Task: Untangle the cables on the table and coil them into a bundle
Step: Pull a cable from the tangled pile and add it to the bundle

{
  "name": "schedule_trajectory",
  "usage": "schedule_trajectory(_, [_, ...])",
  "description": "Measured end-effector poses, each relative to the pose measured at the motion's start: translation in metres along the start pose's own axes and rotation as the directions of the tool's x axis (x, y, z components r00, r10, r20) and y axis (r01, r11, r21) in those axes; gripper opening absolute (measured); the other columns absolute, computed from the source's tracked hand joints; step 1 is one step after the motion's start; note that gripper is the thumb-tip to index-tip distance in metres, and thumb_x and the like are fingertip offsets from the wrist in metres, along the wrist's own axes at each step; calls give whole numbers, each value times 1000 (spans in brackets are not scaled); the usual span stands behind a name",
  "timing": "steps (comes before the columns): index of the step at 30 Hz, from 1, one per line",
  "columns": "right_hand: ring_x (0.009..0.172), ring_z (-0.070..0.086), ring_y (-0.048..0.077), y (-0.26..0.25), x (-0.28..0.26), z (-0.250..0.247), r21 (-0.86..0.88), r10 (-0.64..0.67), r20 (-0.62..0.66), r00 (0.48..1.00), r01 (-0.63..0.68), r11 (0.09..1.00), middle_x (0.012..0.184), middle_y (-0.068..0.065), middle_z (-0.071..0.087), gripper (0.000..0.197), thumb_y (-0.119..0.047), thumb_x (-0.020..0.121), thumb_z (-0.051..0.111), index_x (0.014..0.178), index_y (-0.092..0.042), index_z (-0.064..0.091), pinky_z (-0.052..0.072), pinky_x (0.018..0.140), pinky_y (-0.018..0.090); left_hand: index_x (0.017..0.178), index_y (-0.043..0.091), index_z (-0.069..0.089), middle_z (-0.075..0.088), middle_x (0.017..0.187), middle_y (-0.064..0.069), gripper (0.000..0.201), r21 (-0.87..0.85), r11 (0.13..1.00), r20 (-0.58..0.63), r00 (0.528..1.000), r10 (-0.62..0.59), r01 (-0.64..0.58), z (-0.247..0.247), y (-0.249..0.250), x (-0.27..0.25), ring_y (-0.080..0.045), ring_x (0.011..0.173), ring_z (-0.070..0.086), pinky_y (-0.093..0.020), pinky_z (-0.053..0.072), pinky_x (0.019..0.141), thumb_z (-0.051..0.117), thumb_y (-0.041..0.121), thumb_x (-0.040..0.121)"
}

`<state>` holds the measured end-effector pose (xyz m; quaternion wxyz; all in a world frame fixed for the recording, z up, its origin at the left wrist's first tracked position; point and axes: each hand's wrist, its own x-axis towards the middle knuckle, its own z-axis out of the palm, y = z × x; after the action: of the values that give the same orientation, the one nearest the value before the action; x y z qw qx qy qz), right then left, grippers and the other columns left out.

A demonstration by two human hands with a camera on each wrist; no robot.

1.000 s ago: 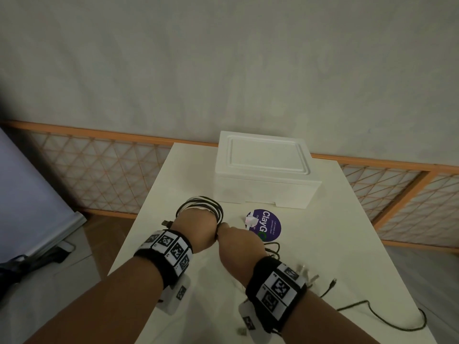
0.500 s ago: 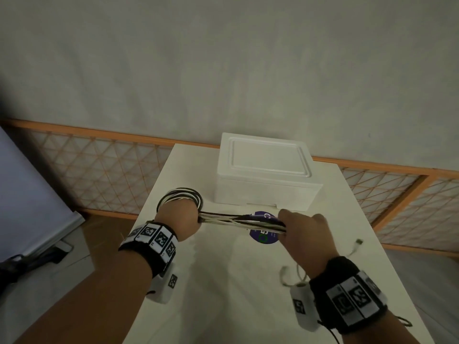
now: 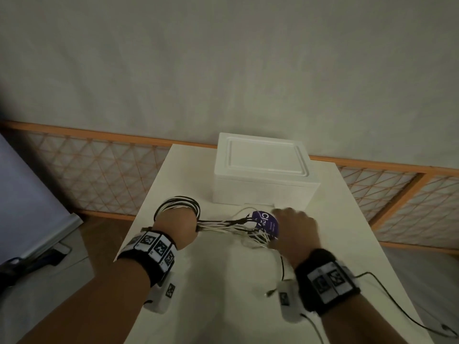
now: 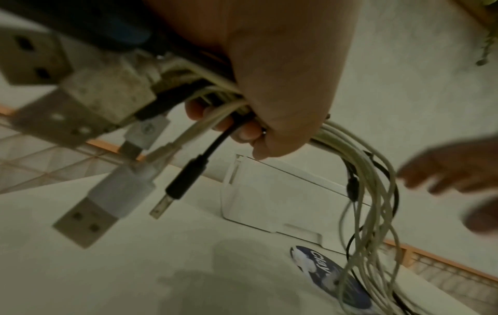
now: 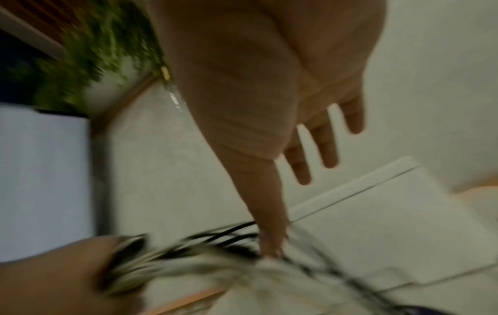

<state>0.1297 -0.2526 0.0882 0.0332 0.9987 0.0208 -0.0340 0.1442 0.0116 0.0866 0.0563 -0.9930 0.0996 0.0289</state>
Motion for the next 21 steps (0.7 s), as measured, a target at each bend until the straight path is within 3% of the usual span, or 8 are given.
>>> schedule_trajectory(1, [97,60,24,-20,-1,-1,91,-110,-123,986,121,988,105,-3,61,50,-47,67,69,111,-29,55,48,80,37,71,24,36,31,63,8,18,-7,1000,6,1000,4,-4,-1,5,-1,-18,71,43,-27,35,66,50,25,83])
schedule_trajectory(3, [81,60,24,-59,-6,3,186,-278,-336,900,352,917,89,-2,63,32,-31,65,69,95,-24,62,49,70,35,63,25,28,31,62,8,31,-2,999,0,999,34,-34,-4,14,-2,-18,71,44,-27,35,66,50,23,85])
schedule_trajectory(6, [69,56,20,-84,-7,21,102,-332,-463,822,422,901,73,-7,59,19,-22,63,60,82,-24,61,45,64,33,62,23,29,31,60,8,32,23,997,9,997,78,-78,-10,23,-7,-17,68,44,-25,34,64,50,23,87])
schedule_trajectory(9, [65,55,19,-73,-7,42,52,-288,-448,847,346,937,63,-9,58,23,-9,59,63,76,-24,59,46,69,35,74,21,43,30,60,8,15,25,993,-13,993,118,-117,-18,29,-14,-18,68,43,-26,33,65,49,25,87])
schedule_trajectory(13, [57,60,15,-57,-11,57,70,-233,-292,928,264,962,54,-9,59,31,-9,56,75,74,-27,58,50,78,39,67,22,34,28,61,8,28,20,992,-28,991,127,-127,-21,30,-15,-17,71,43,-26,34,66,49,27,90])
schedule_trajectory(16, [66,65,15,-31,-15,65,102,-115,-189,975,136,985,62,-7,65,30,-8,65,65,85,-29,63,46,91,44,75,21,38,32,62,8,19,-37,995,-20,995,93,-94,-18,22,-12,-17,72,48,-25,36,66,49,27,89])
schedule_trajectory(19, [72,66,13,-8,-20,73,67,-98,-206,974,114,991,70,-8,68,35,-7,68,66,93,-32,63,39,97,47,80,22,42,42,72,6,15,-49,994,-21,995,95,-96,-18,24,-12,-20,84,60,-25,36,67,50,29,90])
schedule_trajectory(21, [84,65,11,3,-19,75,79,-48,-131,990,58,995,85,-10,69,35,-9,77,54,103,-33,56,26,107,47,78,22,42,43,72,6,16,-53,993,-40,994,103,-105,-19,28,-10,-21,84,60,-25,35,68,49,28,90])
